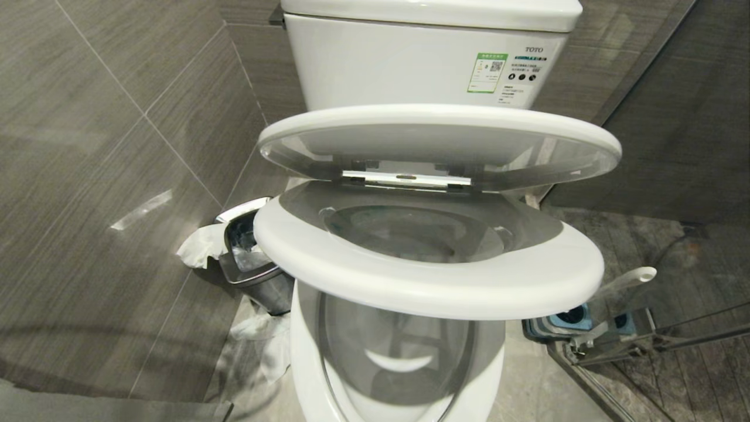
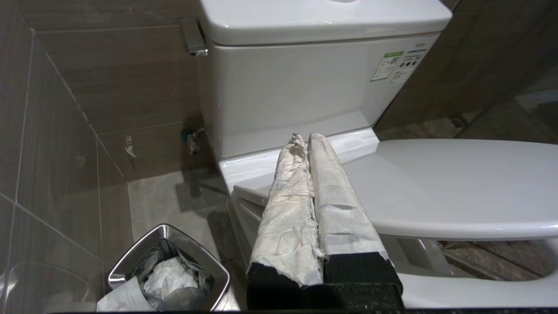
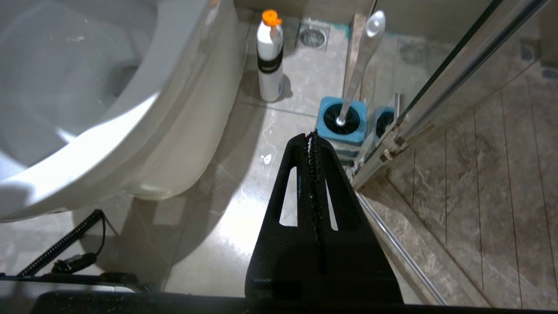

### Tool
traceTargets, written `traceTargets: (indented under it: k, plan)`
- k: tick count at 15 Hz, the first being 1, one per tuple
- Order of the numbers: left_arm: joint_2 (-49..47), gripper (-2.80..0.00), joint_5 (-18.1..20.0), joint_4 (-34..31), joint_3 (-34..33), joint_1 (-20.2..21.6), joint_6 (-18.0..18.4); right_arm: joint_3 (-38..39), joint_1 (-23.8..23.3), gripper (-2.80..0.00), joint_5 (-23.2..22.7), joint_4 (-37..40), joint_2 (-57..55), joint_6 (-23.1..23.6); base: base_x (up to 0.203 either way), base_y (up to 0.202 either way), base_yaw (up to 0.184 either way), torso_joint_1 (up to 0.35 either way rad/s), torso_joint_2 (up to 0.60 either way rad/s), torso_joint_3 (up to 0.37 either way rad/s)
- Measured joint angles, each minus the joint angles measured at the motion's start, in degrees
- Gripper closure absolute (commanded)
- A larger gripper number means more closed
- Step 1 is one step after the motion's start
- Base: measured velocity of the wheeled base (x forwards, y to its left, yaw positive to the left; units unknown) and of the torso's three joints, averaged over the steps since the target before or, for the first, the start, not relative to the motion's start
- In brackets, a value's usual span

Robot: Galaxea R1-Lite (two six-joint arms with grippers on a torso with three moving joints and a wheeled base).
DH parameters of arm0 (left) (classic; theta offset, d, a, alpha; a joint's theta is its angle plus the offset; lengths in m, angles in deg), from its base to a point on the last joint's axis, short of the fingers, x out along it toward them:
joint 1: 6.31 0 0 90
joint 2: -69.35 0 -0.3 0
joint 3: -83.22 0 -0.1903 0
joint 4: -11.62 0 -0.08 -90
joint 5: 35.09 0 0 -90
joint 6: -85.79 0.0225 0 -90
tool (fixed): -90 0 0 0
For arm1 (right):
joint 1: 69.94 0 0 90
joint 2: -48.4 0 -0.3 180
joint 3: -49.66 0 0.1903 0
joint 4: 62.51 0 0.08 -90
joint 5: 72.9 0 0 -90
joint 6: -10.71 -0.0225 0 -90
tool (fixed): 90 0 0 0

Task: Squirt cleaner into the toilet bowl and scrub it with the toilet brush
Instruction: Close the toilet lid

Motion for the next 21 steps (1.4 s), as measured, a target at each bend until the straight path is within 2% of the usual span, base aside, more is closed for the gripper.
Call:
traceTargets:
  k: [7, 10, 12, 15, 17, 19, 21]
  plan:
    - [0.5, 0.00, 0.5, -0.5, -0.1, -0.1, 0.1, 0.0, 0.0, 0.00, 0.0, 0.0, 0.0, 0.0, 0.000, 0.000, 0.000, 0.002, 0.00, 0.189]
    - [0.4, 0.00, 1.0, -0.5, -0.3, -0.9, 0.1, 0.0, 0.0, 0.00, 0.0, 0.0, 0.0, 0.0, 0.000, 0.000, 0.000, 0.000, 0.00, 0.033]
    - [0.4, 0.00, 2.9, -0.1, 0.1, -1.9, -1.4, 0.0, 0.0, 0.00, 0.0, 0.0, 0.0, 0.0, 0.000, 0.000, 0.000, 0.000, 0.00, 0.000]
    - [-1.5, 0.00, 2.9, -0.8, 2.1, -2.2, -0.9, 0.0, 0.0, 0.00, 0.0, 0.0, 0.0, 0.0, 0.000, 0.000, 0.000, 0.000, 0.00, 0.000]
    - [-4.5, 0.00, 2.8, -3.8, 6.9, -2.4, -0.2, 0.0, 0.0, 0.00, 0.0, 0.0, 0.0, 0.0, 0.000, 0.000, 0.000, 0.000, 0.00, 0.000]
    - [-7.9, 0.00, 2.2, -10.4, 13.0, -3.6, 3.7, 0.0, 0.0, 0.00, 0.0, 0.0, 0.0, 0.0, 0.000, 0.000, 0.000, 0.000, 0.00, 0.000]
    - [-10.9, 0.00, -0.4, -18.1, 17.3, -8.2, 7.6, 0.0, 0.0, 0.00, 0.0, 0.0, 0.0, 0.0, 0.000, 0.000, 0.000, 0.000, 0.00, 0.000]
